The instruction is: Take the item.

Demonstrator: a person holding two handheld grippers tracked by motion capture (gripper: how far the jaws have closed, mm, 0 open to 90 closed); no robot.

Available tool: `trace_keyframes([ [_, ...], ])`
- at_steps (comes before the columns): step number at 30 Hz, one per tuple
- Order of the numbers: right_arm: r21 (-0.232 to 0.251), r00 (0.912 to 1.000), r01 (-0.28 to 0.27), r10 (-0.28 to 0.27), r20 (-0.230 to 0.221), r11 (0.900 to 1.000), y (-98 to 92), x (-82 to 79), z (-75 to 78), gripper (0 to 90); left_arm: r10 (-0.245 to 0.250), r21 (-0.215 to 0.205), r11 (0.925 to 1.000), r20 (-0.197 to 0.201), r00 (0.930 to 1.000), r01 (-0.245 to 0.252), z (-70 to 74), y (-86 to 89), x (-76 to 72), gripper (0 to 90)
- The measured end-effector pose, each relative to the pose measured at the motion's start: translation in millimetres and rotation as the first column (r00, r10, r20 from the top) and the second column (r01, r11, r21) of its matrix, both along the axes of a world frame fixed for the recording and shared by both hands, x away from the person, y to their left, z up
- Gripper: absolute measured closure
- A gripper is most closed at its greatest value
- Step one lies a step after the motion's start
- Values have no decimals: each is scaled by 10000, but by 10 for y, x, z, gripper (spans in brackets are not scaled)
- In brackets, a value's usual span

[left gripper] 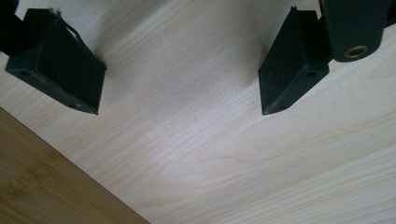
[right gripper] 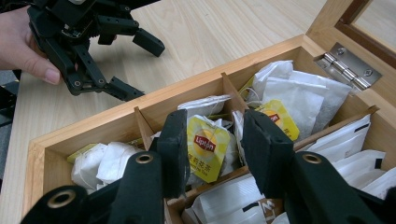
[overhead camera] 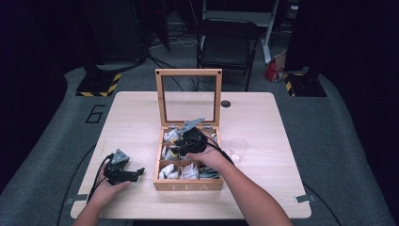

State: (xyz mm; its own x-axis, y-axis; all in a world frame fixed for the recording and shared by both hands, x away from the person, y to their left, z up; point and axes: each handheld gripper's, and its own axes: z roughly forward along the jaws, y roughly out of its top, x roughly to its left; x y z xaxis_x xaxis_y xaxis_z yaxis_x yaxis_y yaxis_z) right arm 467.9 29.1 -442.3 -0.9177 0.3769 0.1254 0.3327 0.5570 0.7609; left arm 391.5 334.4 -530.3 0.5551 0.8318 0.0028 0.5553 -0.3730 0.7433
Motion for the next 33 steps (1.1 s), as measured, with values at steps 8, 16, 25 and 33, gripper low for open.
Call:
trace_keyframes([
  [8,-231,9993,-228,221,-314,9995,2,30,-31,639,-20,-9,10000,-53,10000,20,2,1,0,141],
  [16,-276,9977,-483,469,-499,9985,20,23,-48,683,-32,42,10000,-15,10000,32,3,4,2,141],
  [25,-244,9957,-719,703,-595,9971,33,8,-49,770,-21,-3,10000,-43,10000,21,2,1,0,141],
  [33,-255,9940,-943,927,-579,9952,37,-17,-29,867,-22,31,10000,6,10000,22,1,3,2,141],
])
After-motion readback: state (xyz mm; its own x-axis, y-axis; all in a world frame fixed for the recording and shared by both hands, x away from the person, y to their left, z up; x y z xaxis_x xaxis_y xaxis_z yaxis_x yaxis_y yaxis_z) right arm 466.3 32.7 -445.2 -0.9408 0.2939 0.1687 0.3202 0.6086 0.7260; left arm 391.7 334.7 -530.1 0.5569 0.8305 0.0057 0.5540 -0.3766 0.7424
